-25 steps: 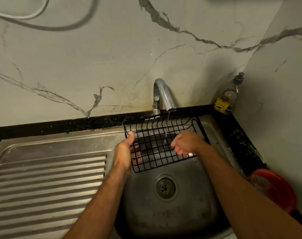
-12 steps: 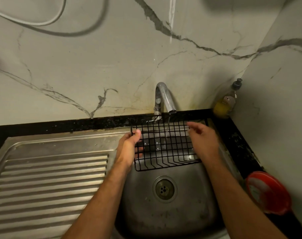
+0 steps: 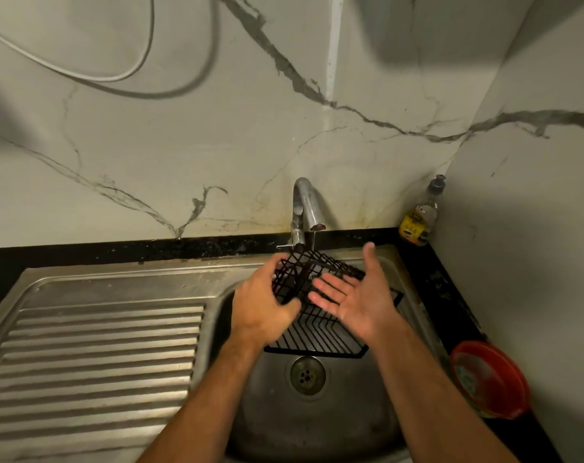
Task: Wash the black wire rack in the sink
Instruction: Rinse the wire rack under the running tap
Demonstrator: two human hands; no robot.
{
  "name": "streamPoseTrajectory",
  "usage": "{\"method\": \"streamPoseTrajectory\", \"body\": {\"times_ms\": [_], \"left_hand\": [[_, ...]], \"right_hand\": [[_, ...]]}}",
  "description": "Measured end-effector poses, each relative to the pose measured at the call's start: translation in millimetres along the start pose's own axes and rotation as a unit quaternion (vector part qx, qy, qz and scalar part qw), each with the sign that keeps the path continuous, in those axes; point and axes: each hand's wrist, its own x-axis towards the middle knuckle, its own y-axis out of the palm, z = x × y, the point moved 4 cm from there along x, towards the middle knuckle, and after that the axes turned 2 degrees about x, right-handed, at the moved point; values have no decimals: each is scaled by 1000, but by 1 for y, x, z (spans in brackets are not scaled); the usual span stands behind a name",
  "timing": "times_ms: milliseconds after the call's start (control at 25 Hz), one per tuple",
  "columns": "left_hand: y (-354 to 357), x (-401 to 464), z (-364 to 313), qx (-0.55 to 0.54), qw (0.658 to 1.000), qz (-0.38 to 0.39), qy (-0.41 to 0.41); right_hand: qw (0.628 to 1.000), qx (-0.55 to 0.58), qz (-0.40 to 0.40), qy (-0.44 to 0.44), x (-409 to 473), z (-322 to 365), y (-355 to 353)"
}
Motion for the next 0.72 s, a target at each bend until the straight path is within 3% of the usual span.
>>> {"method": "streamPoseTrajectory", "body": {"times_ms": [160, 320, 480, 600, 720], "left_hand": [[-2, -18, 10, 119, 986, 34, 108], [-3, -34, 13, 166, 956, 26, 239], [12, -45, 33, 272, 886, 48, 372], [16, -53, 57, 341, 847, 71, 403], [11, -59, 67, 372, 839, 33, 395]], "right_hand": [[987, 96, -130, -14, -6, 6, -29], [990, -12, -124, 62, -5, 10, -47], [973, -126, -160, 108, 15, -9, -67], [981, -88, -165, 60, 25, -25, -74], [984, -56, -167, 19, 22, -37, -71]]}}
